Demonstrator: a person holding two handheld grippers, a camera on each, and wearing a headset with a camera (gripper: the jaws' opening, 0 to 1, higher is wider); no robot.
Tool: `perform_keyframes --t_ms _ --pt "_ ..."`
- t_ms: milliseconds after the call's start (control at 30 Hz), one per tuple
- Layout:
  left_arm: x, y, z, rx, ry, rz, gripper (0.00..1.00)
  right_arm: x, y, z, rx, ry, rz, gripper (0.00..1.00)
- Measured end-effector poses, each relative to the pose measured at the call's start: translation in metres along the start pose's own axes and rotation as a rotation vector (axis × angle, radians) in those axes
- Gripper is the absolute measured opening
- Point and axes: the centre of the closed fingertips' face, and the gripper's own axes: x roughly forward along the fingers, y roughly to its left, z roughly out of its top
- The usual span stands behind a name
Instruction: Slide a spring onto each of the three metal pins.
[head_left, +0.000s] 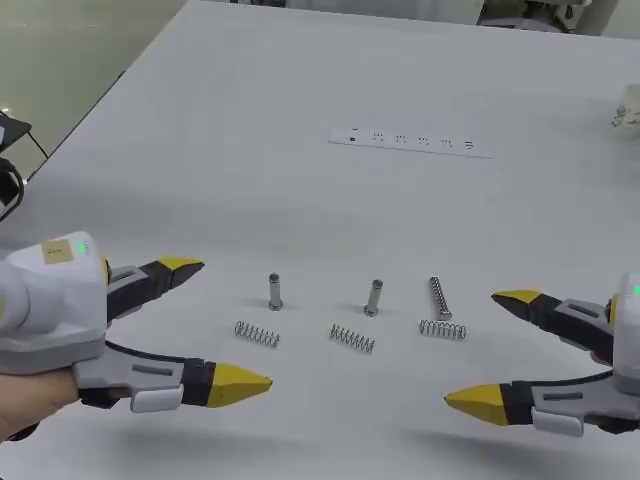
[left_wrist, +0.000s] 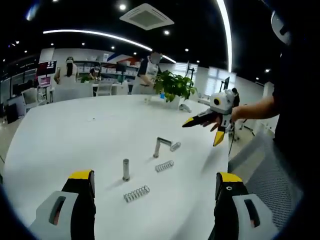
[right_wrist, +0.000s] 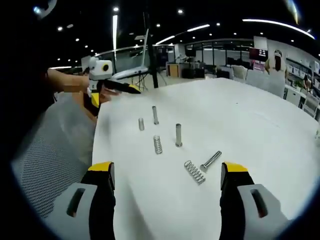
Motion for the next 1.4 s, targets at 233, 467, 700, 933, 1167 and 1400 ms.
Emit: perform_keyframes --t_ms 233,467,700,933,1167,1400 --pt "0.001 0.0 -0.002 -0.004 0.0 -0.001 0.98 0.0 -0.001 0.0 -0.003 0.008 0.002 0.88" --pt "0.002 0.001 -0.003 -0.01 0.0 -0.002 0.98 -0.001 -0.003 0.002 -0.007 0.012 0.001 0.88" --pt "0.003 0.003 -0.004 -0.012 0.005 0.0 0.98 0.0 -0.006 0.001 0.0 0.02 0.004 0.87" --pt "0.003 0.002 -0.006 -0.013 0.01 -0.007 0.98 0.005 -0.013 0.006 0.012 0.028 0.001 0.85" --pt "0.003 0.003 -0.006 -0.012 0.012 -0.006 0.98 0.01 -0.024 0.012 0.035 0.042 -0.016 0.8" --pt "0.003 0.002 -0.006 -0.013 0.014 -0.01 0.98 0.017 -0.033 0.019 0.053 0.051 -0.028 0.74"
